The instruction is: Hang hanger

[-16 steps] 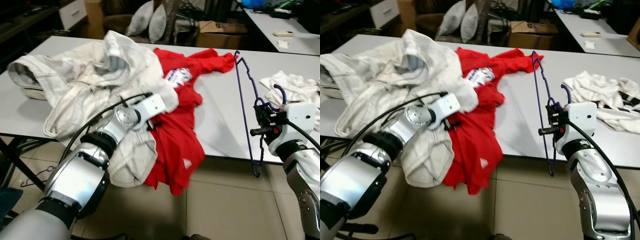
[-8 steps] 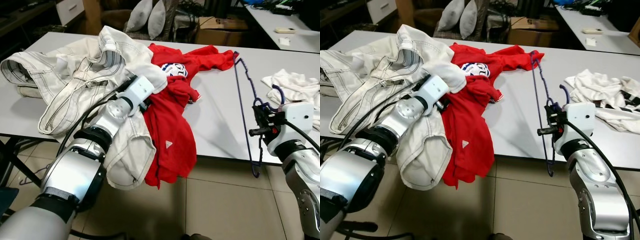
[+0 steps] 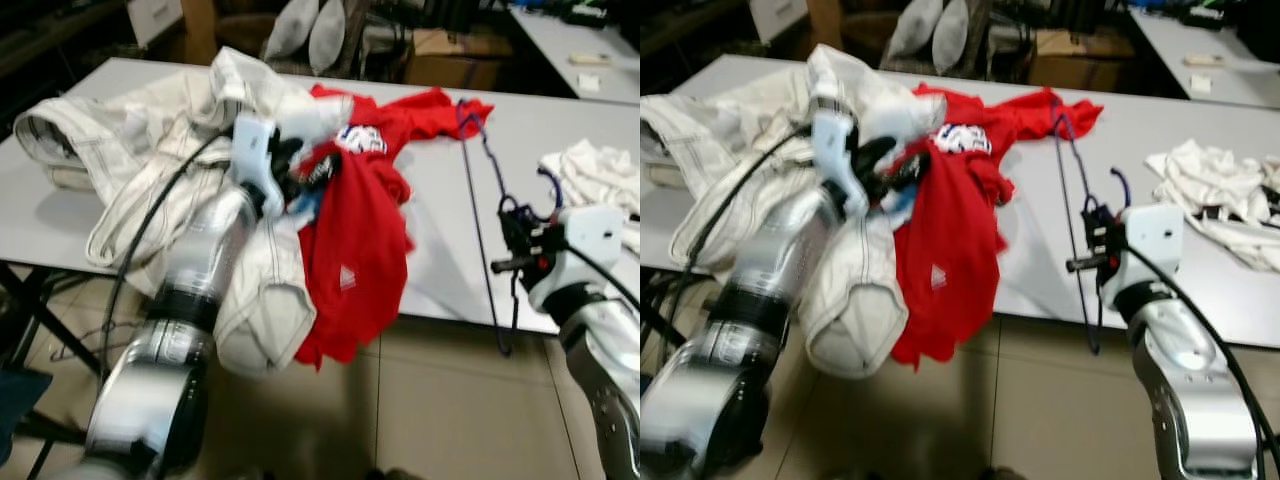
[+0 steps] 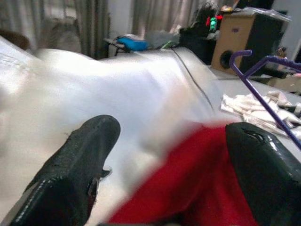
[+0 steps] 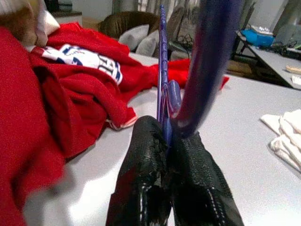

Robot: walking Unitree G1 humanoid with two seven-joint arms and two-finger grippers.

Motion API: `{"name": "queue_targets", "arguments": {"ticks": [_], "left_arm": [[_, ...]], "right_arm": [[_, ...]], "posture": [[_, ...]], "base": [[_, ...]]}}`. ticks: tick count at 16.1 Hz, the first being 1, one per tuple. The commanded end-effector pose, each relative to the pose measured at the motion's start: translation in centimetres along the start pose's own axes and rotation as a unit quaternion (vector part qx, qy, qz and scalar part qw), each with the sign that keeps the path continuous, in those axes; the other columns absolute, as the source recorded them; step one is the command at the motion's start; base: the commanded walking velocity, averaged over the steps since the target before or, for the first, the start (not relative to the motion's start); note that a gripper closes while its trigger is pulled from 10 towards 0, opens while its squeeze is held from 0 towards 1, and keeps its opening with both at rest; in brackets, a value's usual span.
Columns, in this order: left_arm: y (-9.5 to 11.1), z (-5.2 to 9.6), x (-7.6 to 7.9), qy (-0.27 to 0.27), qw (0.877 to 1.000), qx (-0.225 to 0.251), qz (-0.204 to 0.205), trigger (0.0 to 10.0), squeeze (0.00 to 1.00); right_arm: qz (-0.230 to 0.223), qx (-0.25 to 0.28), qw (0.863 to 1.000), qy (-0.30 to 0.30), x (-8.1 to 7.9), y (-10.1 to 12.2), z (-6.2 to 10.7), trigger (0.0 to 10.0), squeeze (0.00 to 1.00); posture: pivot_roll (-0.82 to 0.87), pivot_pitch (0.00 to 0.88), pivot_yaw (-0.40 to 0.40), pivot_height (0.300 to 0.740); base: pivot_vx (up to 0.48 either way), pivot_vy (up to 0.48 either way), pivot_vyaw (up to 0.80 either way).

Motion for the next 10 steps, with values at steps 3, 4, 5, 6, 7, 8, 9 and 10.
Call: {"name": "queue_targets", "arguments": {"ticks": [3, 4, 5, 6, 7, 8, 9, 10], "left_arm": [[1.1, 2.0, 1.6, -0.03, 0.999, -0.008, -0.033, 10.0, 0.89], [1.0, 2.7, 2.6, -0.057, 0.997, -0.016, -0.04, 10.0, 1.0], [1.1, 3.0, 2.9, -0.067, 0.997, -0.018, -0.04, 10.0, 1.0], [-0.1, 4.1, 3.1, -0.106, 0.989, -0.065, -0.074, 10.0, 1.0], [0.3, 4.9, 2.3, -0.105, 0.991, -0.063, -0.06, 10.0, 1.0], [0.8, 5.0, 2.0, -0.094, 0.993, -0.054, -0.05, 10.0, 1.0], [1.5, 5.1, 0.2, -0.017, 0.999, -0.032, -0.03, 10.0, 1.0], [1.1, 5.3, -0.9, 0.047, 0.998, -0.025, -0.036, 10.0, 1.0]], "right_arm": [[0.007, -0.001, 1.0, -0.009, -0.4, -0.1, 0.2, 10.0, 0.0], [0.006, -0.005, 1.0, -0.008, -0.5, -0.3, 0.2, 10.0, 0.0], [0.006, -0.006, 1.0, -0.008, -0.5, -0.3, 0.2, 10.0, 0.0], [0.008, -0.012, 1.0, -0.002, -0.6, -0.4, 0.0, 10.0, 0.0], [0.005, -0.014, 1.0, -0.003, -0.6, -0.5, -0.1, 10.0, 0.0], [0.002, -0.014, 1.0, -0.005, -0.5, -0.5, -0.1, 10.0, 0.0], [0.003, -0.013, 1.0, -0.025, 0.0, -0.7, -0.1, 10.0, 0.0], [0.022, -0.005, 0.998, -0.062, 1.0, -0.5, -0.1, 10.0, 0.0]], "posture": [[-0.03, 0.0, -0.006, 0.74], [-0.03, 0.0, -0.006, 0.74], [-0.03, 0.0, -0.006, 0.74], [-0.02, 0.0, -0.016, 0.74], [-0.02, 0.0, -0.019, 0.74], [-0.02, 0.0, -0.019, 0.74], [-0.01, 0.0, -0.013, 0.74], [-0.01, 0.0, -0.004, 0.74]], "base": [[0.0, 0.0, 0.0], [0.0, 0.0, 0.0], [0.0, 0.0, 0.0], [0.0, 0.0, 0.0], [0.0, 0.0, 0.0], [0.0, 0.0, 0.0], [0.0, 0.0, 0.0], [0.0, 0.0, 0.0]]}}
Point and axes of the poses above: a point about 5 cm out from each wrist's last joint towards the gripper, its own z axis pointing back from the gripper into the wrist, its own y axis along the axis of the wrist's last joint, x = y × z, the point moved 6 cm from there along -z, pointing out of the wrist towards the gripper, and after that the axes turned 11 degrees about -z, right-handed, at the moved point
